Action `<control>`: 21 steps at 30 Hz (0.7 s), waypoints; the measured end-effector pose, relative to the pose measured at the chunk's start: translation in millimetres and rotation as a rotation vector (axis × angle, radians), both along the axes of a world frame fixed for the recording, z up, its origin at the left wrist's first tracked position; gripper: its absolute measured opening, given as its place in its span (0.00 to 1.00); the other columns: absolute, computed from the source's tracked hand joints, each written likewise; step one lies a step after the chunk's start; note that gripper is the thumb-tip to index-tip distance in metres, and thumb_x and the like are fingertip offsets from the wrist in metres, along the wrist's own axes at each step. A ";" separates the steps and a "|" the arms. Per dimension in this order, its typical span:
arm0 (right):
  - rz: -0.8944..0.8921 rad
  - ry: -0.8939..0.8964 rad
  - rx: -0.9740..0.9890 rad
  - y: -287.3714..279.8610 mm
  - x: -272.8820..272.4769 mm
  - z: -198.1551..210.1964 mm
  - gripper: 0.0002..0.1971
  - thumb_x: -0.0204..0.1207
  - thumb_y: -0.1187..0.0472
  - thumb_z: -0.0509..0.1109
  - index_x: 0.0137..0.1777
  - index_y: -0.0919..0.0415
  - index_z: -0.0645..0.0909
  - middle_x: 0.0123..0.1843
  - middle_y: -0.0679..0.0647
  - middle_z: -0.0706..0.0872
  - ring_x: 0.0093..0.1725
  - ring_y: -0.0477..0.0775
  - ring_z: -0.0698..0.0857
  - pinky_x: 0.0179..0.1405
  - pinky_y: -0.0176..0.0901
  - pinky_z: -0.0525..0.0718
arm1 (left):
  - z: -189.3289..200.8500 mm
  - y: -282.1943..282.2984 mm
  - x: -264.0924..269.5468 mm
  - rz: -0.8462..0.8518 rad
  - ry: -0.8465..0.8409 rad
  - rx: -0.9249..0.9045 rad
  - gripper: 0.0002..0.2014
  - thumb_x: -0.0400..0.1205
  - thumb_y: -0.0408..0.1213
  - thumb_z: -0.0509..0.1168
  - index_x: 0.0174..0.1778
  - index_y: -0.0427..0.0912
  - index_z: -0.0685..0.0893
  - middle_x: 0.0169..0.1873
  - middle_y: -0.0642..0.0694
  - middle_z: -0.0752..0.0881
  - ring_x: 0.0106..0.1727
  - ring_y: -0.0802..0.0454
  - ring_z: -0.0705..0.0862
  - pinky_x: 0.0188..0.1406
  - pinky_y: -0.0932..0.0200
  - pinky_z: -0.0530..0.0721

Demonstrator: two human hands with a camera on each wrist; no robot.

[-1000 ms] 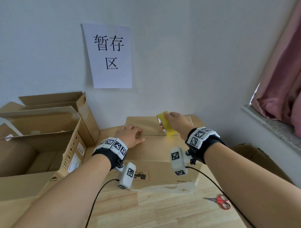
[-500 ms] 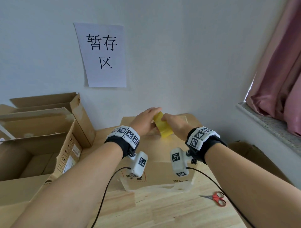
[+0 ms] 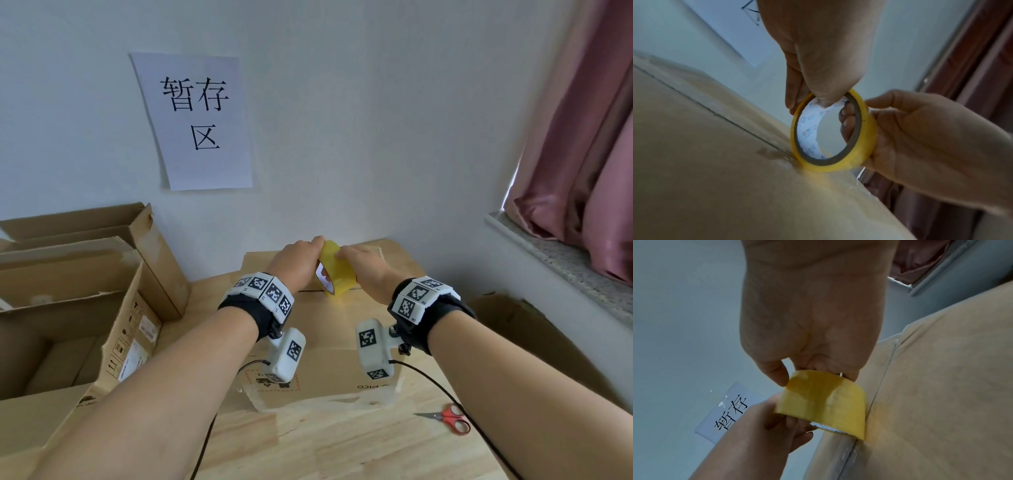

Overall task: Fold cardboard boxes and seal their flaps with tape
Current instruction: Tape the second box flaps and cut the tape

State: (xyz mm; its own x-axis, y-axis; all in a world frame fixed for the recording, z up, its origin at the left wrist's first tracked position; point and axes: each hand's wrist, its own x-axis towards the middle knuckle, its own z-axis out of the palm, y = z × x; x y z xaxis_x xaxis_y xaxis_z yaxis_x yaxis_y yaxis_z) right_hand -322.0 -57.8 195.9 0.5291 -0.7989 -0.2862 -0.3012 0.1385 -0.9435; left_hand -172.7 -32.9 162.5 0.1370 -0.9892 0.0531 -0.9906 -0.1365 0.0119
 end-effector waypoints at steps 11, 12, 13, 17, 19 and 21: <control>-0.061 0.066 0.073 -5.2 5.7 -3.4 0.05 0.83 0.64 0.55 0.45 0.60 0.69 0.34 0.48 0.64 0.41 0.55 0.65 0.32 0.27 0.70 | 1.8 8.9 -10.7 0.053 -0.119 0.017 0.13 0.82 0.29 0.54 0.63 0.35 0.68 0.49 0.36 0.84 0.47 0.35 0.83 0.36 0.51 0.73; -0.076 0.066 0.070 -5.5 6.7 -2.3 0.08 0.81 0.64 0.57 0.39 0.60 0.69 0.33 0.50 0.65 0.39 0.55 0.65 0.39 0.33 0.70 | 1.8 9.6 -11.6 0.052 -0.119 0.014 0.13 0.82 0.29 0.54 0.62 0.35 0.68 0.48 0.37 0.83 0.47 0.36 0.83 0.35 0.51 0.72; -0.098 0.066 0.060 -6.7 8.0 -1.8 0.11 0.79 0.63 0.58 0.33 0.60 0.68 0.32 0.52 0.65 0.36 0.55 0.65 0.43 0.43 0.68 | 1.9 10.4 -12.3 0.052 -0.123 0.008 0.13 0.82 0.29 0.54 0.62 0.35 0.68 0.48 0.37 0.83 0.46 0.36 0.83 0.35 0.51 0.72; -0.076 0.048 0.063 -9.3 11.4 -4.1 0.15 0.77 0.66 0.59 0.29 0.56 0.64 0.32 0.52 0.65 0.34 0.52 0.64 0.41 0.45 0.65 | 3.1 14.1 -13.2 0.060 -0.148 -0.006 0.13 0.82 0.28 0.53 0.63 0.35 0.68 0.48 0.37 0.84 0.46 0.36 0.83 0.34 0.52 0.72; -0.039 0.066 0.075 -9.9 12.5 -8.4 0.14 0.79 0.66 0.58 0.30 0.56 0.66 0.34 0.52 0.68 0.34 0.50 0.66 0.36 0.39 0.65 | 4.0 15.3 -12.5 0.067 -0.154 -0.010 0.13 0.82 0.27 0.52 0.62 0.34 0.68 0.48 0.37 0.84 0.45 0.36 0.84 0.34 0.52 0.72; -0.030 0.021 0.088 -9.8 11.8 -10.6 0.09 0.81 0.60 0.61 0.40 0.59 0.78 0.41 0.54 0.77 0.42 0.53 0.76 0.44 0.41 0.74 | 4.2 16.8 -12.0 0.072 -0.149 -0.005 0.12 0.82 0.27 0.52 0.61 0.34 0.68 0.48 0.37 0.84 0.45 0.37 0.84 0.34 0.52 0.73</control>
